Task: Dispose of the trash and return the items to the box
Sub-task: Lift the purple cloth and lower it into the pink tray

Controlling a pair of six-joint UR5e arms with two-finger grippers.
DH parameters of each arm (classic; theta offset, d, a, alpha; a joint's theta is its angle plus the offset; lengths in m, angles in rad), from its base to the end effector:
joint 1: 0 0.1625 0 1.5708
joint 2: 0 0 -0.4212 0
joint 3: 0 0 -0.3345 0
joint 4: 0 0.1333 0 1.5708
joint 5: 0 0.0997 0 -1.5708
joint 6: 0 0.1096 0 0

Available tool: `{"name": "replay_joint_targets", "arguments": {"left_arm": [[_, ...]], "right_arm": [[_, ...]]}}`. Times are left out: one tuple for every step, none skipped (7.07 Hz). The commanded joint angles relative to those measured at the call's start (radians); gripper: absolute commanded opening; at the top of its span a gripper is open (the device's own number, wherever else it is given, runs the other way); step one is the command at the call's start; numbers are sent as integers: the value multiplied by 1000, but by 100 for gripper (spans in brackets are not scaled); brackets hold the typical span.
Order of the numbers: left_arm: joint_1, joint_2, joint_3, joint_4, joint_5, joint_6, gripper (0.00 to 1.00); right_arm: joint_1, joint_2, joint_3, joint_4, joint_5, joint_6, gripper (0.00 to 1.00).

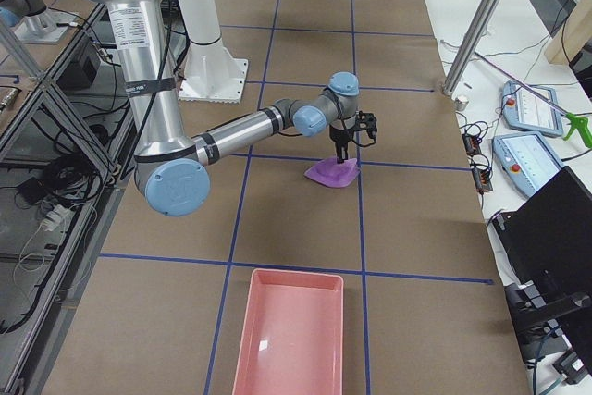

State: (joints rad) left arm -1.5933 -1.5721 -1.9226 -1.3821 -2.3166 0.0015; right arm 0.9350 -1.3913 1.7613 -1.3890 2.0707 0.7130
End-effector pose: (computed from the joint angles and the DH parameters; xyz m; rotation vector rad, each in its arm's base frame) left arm -0.0685 -0.4245 0.5311 0.1656 0.7421 0.0413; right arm -0.2452 -0.4683 0.4856 0.1177 -0.7172 -0.0641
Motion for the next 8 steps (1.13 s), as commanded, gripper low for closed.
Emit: {"name": "replay_joint_targets", "arguments": {"left_arm": [[1,0,1,0,0,0,99],[1,0,1,0,0,0,99],[1,0,2,0,0,0,99],[3,0,5,-2,0,2,99],[1,0,8,-3,-1,2,99],[1,0,8,-3,-1,3,99],[3,1,8,-3,-4,5,99],[3,0,8,-3,-4,5,99]], "right_arm": [[8,1,30,-11,3,-1,0],[59,6,59,-72,28,-12,0],[138,5,113,-156,98,-30,0],[221,-6,159,-235,124,-132,0],[305,-40,206,-352,134,-303,0],[397,-84,261,-463,135,-477,0],[488,-141,294,-538,135,-644,0],[584,-200,297,-557,137,-808,0]]}}
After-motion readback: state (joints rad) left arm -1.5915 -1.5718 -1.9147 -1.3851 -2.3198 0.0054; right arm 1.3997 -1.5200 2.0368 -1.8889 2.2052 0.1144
